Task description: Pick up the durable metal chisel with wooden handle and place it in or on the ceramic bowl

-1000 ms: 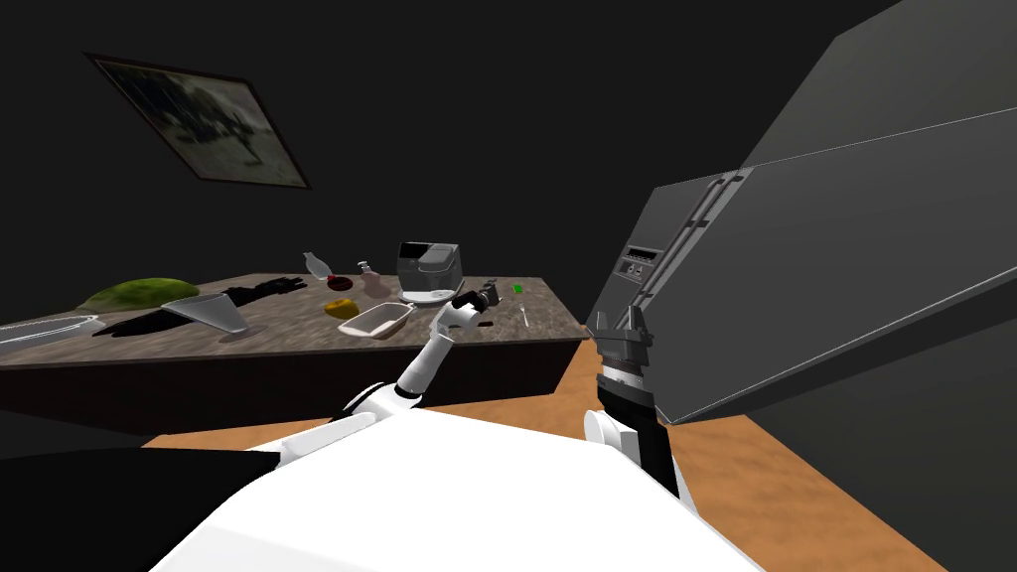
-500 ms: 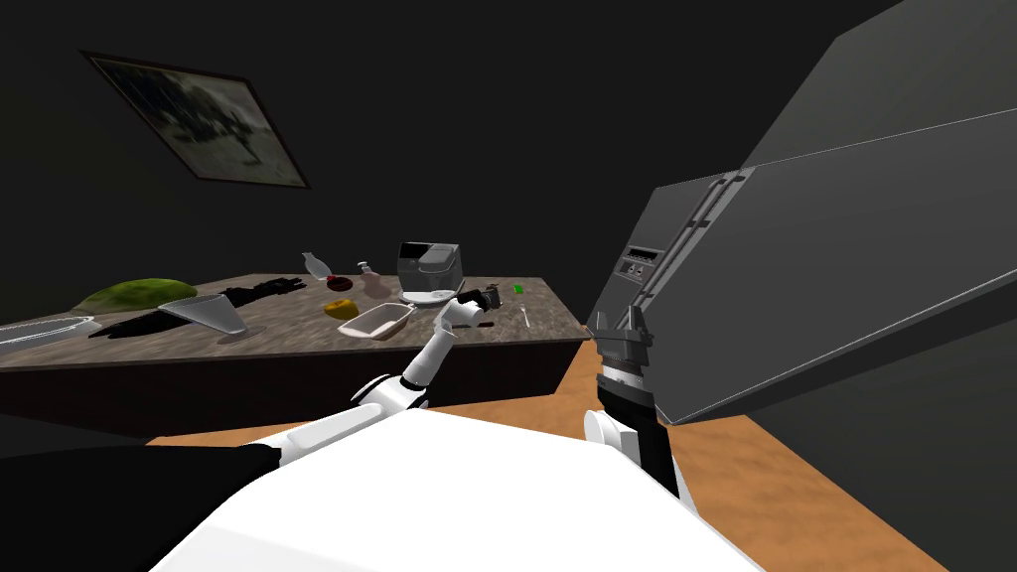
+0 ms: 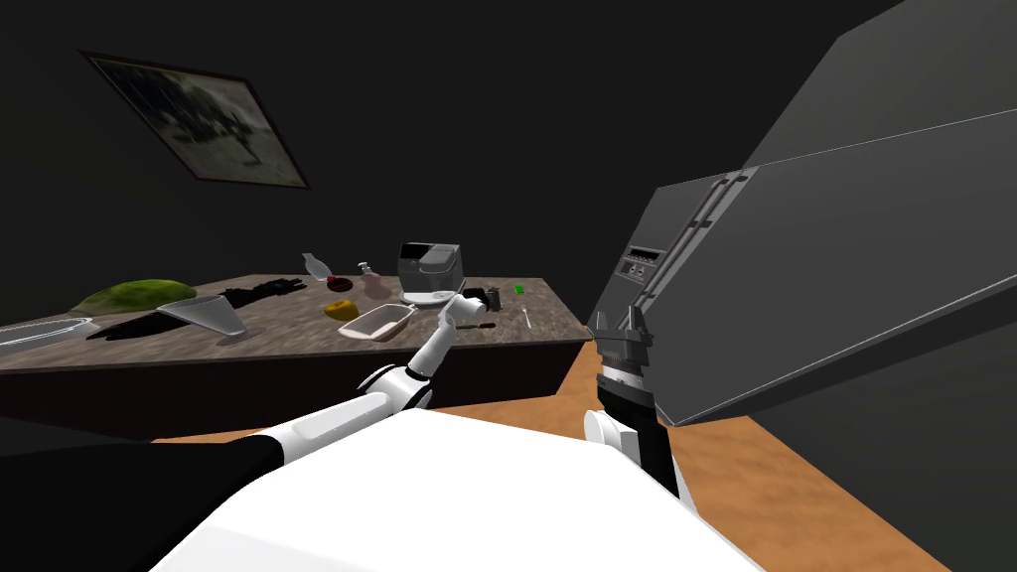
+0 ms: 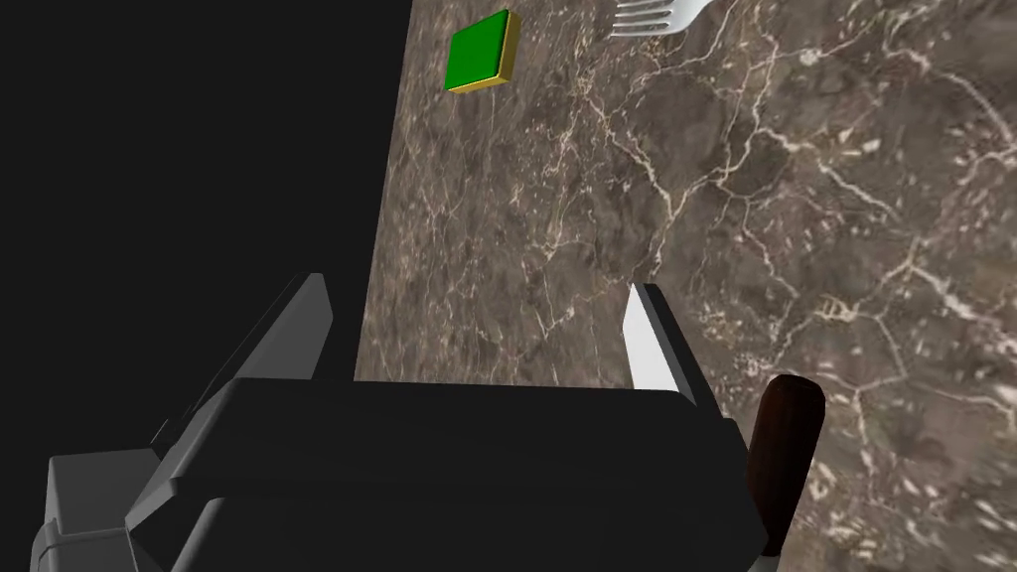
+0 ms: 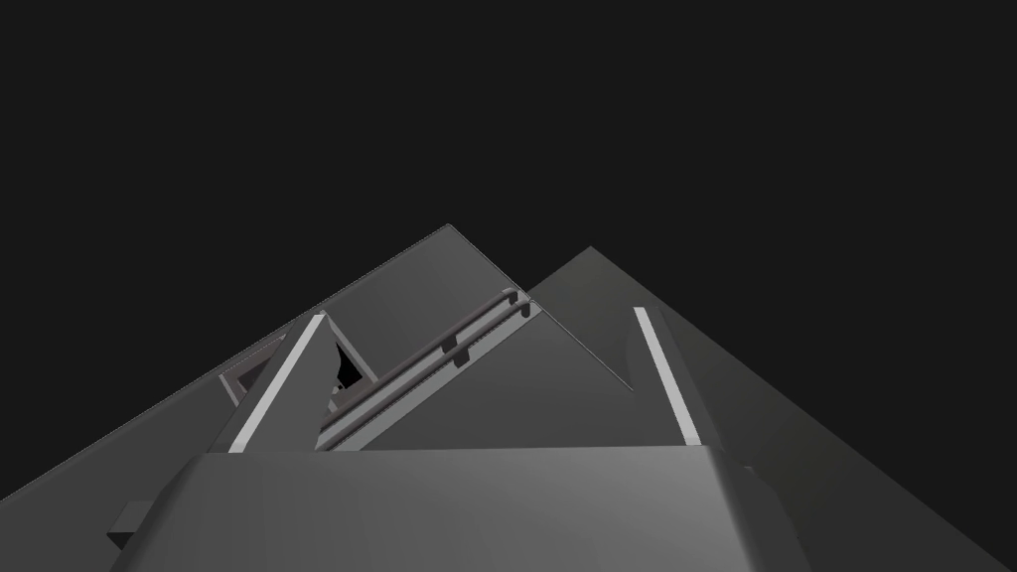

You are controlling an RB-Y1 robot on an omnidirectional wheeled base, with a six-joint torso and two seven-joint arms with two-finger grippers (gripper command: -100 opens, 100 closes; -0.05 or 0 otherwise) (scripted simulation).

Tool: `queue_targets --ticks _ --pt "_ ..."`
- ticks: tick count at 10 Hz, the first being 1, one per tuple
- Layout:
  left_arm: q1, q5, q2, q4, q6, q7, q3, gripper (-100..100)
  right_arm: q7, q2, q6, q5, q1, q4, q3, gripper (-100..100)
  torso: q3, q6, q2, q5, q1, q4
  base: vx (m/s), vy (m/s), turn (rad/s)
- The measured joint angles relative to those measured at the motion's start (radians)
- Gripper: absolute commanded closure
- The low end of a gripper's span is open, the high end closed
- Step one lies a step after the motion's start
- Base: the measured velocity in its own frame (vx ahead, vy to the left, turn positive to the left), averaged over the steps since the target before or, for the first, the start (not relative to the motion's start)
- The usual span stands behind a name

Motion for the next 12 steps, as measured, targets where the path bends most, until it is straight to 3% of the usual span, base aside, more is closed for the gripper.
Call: queue_targets --ticks 12 --pt "-0.135 0.065 0.019 0.206 0.333 0.027 -0.021 -100 0.000 0.000 0.000 0.000 0.000 0.000 0.000 0 -0.001 0.000 -0.001 0.000 0.001 0.000 0.023 0.023 0.004"
